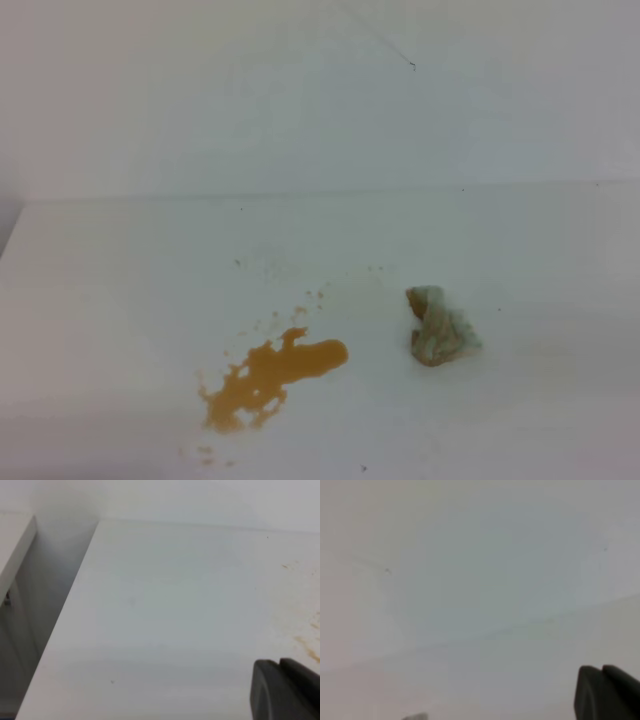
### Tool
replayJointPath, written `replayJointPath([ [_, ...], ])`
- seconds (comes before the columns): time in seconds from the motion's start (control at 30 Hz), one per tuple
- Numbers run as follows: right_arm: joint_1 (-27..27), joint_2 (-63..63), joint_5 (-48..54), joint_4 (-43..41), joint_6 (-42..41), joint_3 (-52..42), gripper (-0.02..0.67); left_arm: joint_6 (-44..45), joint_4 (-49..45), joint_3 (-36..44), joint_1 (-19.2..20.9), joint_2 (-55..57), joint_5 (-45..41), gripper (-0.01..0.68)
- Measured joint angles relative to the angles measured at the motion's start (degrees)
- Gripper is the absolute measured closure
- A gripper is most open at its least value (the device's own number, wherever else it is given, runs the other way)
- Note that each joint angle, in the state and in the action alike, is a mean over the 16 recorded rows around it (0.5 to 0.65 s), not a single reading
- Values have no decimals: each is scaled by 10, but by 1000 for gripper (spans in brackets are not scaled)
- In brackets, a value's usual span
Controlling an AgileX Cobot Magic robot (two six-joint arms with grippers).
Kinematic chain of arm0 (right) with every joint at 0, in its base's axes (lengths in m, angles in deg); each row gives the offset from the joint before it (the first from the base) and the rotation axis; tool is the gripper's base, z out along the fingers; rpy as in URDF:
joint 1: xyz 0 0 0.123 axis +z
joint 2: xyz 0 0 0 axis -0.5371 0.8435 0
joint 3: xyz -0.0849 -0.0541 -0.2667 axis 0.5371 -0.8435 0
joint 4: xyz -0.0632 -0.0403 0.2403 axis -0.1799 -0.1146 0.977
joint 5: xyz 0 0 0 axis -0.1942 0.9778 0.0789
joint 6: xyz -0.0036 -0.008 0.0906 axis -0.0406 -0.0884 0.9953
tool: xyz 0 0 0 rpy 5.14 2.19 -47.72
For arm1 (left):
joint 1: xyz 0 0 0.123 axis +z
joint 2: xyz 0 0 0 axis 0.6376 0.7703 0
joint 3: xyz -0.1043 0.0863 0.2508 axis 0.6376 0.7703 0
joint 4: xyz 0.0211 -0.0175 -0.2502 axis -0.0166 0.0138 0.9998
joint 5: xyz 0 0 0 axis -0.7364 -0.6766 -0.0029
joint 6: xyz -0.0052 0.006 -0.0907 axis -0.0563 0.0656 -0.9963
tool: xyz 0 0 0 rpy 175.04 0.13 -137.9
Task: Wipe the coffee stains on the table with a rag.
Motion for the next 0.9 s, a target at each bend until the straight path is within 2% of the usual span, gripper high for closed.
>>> replayJointPath([
  [0.23,1,164,88,23,-89,136,652,0,0,0,0,0,0,672],
  [0.57,9,357,132,144,-225,262,652,0,0,0,0,0,0,672],
  [0.73,34,445,146,195,-295,303,652,0,0,0,0,0,0,672],
  [0.9,75,541,187,207,-362,360,652,0,0,0,0,0,0,672],
])
